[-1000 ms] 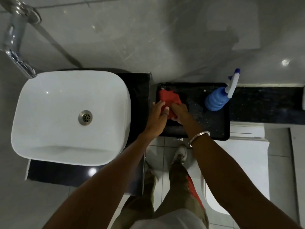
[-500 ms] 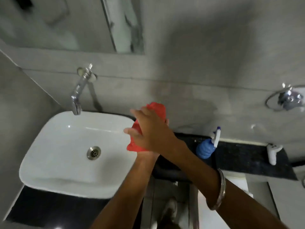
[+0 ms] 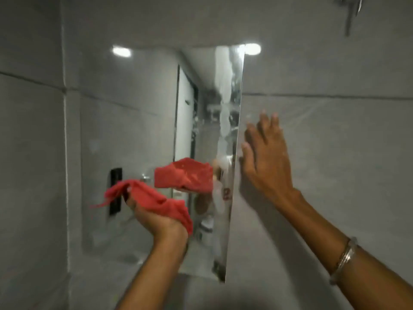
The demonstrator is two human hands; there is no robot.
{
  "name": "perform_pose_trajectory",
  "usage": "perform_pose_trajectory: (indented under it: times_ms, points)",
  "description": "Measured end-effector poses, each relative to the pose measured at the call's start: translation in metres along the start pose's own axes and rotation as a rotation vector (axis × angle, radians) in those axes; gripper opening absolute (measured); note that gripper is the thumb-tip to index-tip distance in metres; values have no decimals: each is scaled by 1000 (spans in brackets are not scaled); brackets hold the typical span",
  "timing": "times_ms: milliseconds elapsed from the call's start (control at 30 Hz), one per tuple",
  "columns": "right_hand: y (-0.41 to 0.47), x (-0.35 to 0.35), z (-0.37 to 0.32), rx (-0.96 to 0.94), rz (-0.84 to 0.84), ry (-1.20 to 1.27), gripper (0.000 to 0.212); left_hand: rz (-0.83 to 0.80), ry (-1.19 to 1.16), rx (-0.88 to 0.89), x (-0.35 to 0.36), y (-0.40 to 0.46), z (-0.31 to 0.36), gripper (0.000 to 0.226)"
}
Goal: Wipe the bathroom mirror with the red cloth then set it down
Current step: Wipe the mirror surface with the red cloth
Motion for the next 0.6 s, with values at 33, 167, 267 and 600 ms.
perform_pose_trajectory:
  times_ms: [33, 167, 267, 600]
  points:
    - [19, -1, 11, -3, 46, -38, 59, -36, 19, 140, 23, 12, 4, 37]
    - [97, -14, 46, 43, 74, -215, 65, -277, 1130, 739, 123, 64, 12, 70]
    - [100, 4, 50, 5, 147, -320, 68, -451, 1459, 1119, 164, 88, -5, 80]
    - [106, 12, 59, 4, 171, -341, 64, -717, 1393, 1394, 253, 68, -38, 82]
Point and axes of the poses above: each hand's wrist, its own y-axis towards the middle knuckle, its own x-axis out of the palm, z = x × y, the point moved 1 cm from there along y, towards the middle knuckle, and after that the axes turned 5 degrees about -y, right-handed, at the moved point
